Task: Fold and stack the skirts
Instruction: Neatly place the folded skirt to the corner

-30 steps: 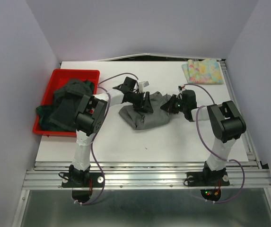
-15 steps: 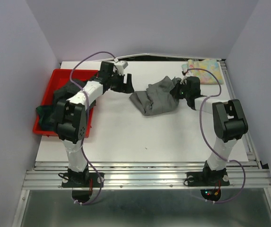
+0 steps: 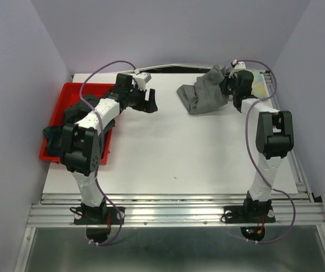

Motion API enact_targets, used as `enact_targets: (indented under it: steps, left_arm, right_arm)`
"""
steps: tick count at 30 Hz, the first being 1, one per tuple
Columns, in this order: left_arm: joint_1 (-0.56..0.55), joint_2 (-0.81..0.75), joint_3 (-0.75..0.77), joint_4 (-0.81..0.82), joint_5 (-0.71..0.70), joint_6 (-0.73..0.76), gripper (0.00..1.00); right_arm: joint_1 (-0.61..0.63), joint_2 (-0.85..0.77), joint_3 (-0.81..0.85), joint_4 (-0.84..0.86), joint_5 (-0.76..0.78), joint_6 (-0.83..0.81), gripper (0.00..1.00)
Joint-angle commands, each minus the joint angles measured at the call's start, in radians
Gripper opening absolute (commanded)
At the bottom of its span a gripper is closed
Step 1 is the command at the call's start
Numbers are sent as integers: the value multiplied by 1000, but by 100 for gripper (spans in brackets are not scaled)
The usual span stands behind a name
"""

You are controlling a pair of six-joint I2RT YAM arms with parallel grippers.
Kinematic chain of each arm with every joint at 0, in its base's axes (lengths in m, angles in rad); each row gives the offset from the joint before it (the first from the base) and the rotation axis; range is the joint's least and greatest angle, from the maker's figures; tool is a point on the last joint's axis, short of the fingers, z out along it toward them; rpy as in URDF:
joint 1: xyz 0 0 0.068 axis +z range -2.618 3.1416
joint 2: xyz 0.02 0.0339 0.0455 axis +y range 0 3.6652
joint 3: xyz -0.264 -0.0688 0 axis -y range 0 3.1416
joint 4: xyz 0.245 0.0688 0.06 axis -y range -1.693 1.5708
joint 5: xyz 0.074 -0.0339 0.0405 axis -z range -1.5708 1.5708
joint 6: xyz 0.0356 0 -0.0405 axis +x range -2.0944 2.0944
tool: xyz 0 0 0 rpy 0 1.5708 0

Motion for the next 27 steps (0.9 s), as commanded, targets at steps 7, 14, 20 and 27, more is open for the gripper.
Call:
enact_targets:
  steps: [7, 14, 20, 27]
  left_arm:
    - [13, -83, -37, 37, 18, 10, 90]
    - [16, -60, -16, 41, 29, 4, 90]
    - [16, -33, 6, 31, 57, -5, 90]
    - [16, -28, 10, 23, 61, -4, 91]
  right_arm:
    - [-78, 68, 244, 56, -16, -56, 1]
    - [-124, 62, 306, 10, -64, -111, 1]
    - [-159, 54, 316, -5, -87, -113, 1]
    - [-193, 39, 336, -7, -128, -93, 1]
